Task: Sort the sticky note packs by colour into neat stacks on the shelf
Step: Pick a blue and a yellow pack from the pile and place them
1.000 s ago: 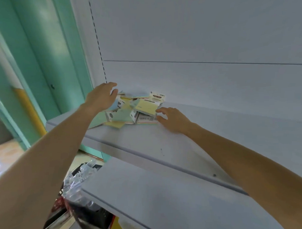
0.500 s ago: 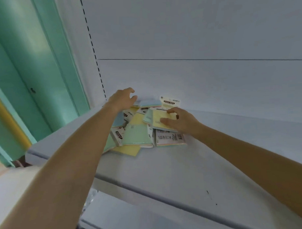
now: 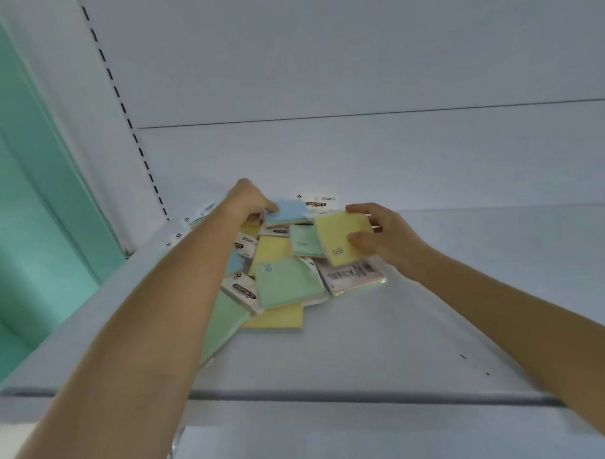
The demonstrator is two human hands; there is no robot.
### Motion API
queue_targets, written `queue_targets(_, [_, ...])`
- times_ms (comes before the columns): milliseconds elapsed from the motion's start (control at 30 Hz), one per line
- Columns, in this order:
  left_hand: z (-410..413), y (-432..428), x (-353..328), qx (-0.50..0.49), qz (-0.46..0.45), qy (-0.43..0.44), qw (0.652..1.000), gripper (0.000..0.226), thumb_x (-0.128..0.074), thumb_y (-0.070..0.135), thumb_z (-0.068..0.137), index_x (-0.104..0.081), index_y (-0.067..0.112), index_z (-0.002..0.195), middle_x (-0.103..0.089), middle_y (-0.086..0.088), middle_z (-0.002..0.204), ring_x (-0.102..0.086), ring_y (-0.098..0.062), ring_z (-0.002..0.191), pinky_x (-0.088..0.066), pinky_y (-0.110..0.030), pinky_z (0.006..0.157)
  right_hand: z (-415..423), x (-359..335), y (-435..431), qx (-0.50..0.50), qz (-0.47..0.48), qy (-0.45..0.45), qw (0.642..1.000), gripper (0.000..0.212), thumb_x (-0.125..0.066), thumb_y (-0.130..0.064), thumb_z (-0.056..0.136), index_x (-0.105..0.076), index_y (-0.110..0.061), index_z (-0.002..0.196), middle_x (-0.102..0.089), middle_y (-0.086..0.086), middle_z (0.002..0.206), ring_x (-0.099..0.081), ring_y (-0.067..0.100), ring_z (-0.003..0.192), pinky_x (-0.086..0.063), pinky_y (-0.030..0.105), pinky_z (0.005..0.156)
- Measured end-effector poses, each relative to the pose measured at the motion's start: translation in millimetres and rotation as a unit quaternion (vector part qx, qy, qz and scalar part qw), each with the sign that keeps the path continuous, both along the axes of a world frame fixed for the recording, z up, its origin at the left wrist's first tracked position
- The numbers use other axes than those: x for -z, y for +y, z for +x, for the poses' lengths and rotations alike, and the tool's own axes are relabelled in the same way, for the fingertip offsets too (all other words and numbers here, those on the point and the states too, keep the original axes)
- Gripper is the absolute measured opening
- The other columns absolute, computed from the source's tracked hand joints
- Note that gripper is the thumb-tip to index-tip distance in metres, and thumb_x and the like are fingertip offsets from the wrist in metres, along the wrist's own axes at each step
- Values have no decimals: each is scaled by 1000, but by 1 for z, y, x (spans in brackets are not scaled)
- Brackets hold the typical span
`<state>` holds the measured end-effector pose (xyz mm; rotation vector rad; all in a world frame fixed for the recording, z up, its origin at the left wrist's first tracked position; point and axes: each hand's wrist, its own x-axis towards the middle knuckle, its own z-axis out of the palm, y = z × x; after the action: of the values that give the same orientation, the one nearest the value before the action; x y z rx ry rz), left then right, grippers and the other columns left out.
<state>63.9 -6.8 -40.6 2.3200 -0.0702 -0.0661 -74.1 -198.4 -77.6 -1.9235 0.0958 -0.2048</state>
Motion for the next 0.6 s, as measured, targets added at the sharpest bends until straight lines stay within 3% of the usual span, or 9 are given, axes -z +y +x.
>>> queue_targets(67, [1,-1,-1,5,-49,1,999,21,-72,5,76,-52,5,82,-56,-18,96,-55,-28,101,-47,-44,101,-6,1,0,12,-45,-14,999,34,-53,-6,87,-56,-34,107,-54,3,111,-53,20,91,-50,31,82])
queue_targets(133, [1,-4,-2,6,-98,0,995,45,-68,0,78,-51,1,120,-55,-19,119,-55,-29,108,-50,-39,96,-10,1,-3,15,-79,-13,997,41,-49,-5,87,-57,-35,113,-53,2,113,-52,18,91,-46,25,77])
queue_targets(167, [-1,-5,-4,10,-123,-3,992,49,-66,-1,79,-50,5,125,-57,-15,116,-56,-27,103,-52,-35,86,-13,0,-5,15,-86,-5,996,47,-47,-2,85,-56,-35,117,-52,2,114,-51,18,91,-45,23,75])
queue_targets(233, [-3,-8,-8,15,-158,-28,987,41,-64,-2,79,-56,9,118,-59,-13,113,-59,-27,98,-54,-35,79,-20,-1,-11,9,-87,15,996,54,-45,2,83,-53,-35,123,-54,4,107,-51,19,86,-43,18,63])
queue_targets(300, [-10,-17,-12,26,-169,-71,983,35,-64,-2,78,-61,9,112,-60,-16,117,-61,-29,106,-53,-40,92,-28,-2,-20,5,-65,32,997,56,-46,3,83,-52,-35,124,-59,13,98,-51,21,79,-39,21,56])
queue_targets(367, [-20,-33,-17,35,-178,-120,976,36,-64,0,78,-62,9,112,-60,-13,105,-61,-28,103,-52,-36,93,-38,-2,-31,10,-26,26,999,55,-48,4,83,-54,-36,120,-61,22,112,-52,23,82,-45,31,69])
queue_targets(400, [-27,-43,-20,41,-187,-140,971,36,-64,1,78,-62,9,113,-58,-10,101,-59,-25,97,-52,-31,87,-44,-2,-38,16,-13,19,1000,55,-48,4,83,-55,-39,116,-59,23,120,-52,23,84,-46,38,76])
queue_targets(500, [-53,-80,-26,70,-223,-171,957,35,-63,3,78,-62,10,113,-57,-7,103,-55,-15,94,-50,-25,70,-67,-6,-68,35,13,2,999,54,-46,6,84,-53,-40,112,-58,15,109,-51,20,81,-44,36,83])
queue_targets(600, [-79,-127,-24,101,-258,-170,946,33,-63,1,77,-63,10,109,-58,-6,102,-56,-16,98,-51,-37,87,-100,-8,-113,59,36,-7,998,52,-45,7,85,-53,-36,114,-52,4,104,-49,18,81,-42,31,83])
